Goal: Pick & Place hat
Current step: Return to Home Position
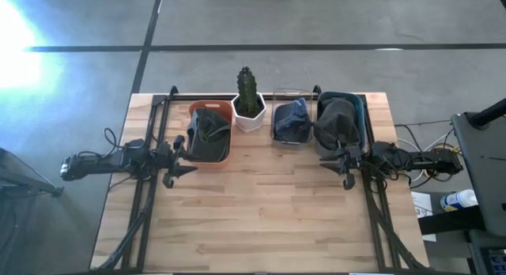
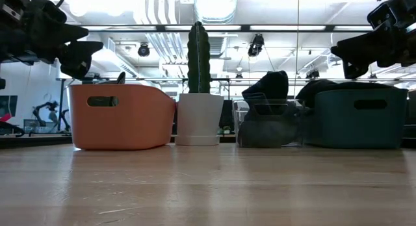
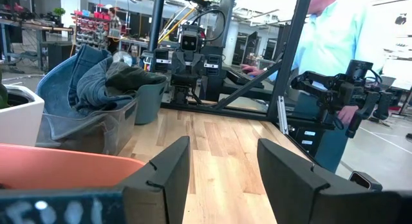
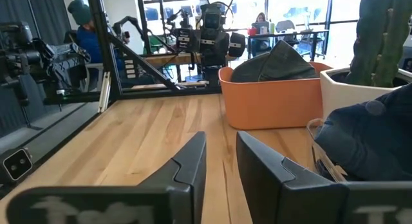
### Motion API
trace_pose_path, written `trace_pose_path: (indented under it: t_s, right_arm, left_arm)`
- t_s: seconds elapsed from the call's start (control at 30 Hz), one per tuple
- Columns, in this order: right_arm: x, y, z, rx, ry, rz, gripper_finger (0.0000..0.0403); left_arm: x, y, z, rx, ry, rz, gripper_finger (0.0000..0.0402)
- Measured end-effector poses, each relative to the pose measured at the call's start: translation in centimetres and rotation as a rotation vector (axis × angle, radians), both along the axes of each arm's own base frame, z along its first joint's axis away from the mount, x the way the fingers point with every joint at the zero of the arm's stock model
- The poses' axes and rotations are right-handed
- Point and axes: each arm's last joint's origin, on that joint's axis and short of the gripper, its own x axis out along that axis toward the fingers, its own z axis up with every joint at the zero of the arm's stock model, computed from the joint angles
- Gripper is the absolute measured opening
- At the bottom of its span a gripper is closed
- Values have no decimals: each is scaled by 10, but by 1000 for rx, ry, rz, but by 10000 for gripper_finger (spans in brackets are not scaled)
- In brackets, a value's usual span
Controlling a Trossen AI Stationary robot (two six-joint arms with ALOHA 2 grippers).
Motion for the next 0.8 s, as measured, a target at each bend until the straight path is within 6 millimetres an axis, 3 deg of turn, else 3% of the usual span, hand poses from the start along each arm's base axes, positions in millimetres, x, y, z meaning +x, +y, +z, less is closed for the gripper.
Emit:
trace_pose_path:
  t_s: [0.37, 0.8]
  right_arm:
    - [0, 0, 0, 0, 0, 0, 68]
    - [0, 0, 0, 0, 0, 0, 84]
  left_arm:
    - [0, 0, 0, 0, 0, 0, 174]
    - [0, 0, 0, 0, 0, 0, 174]
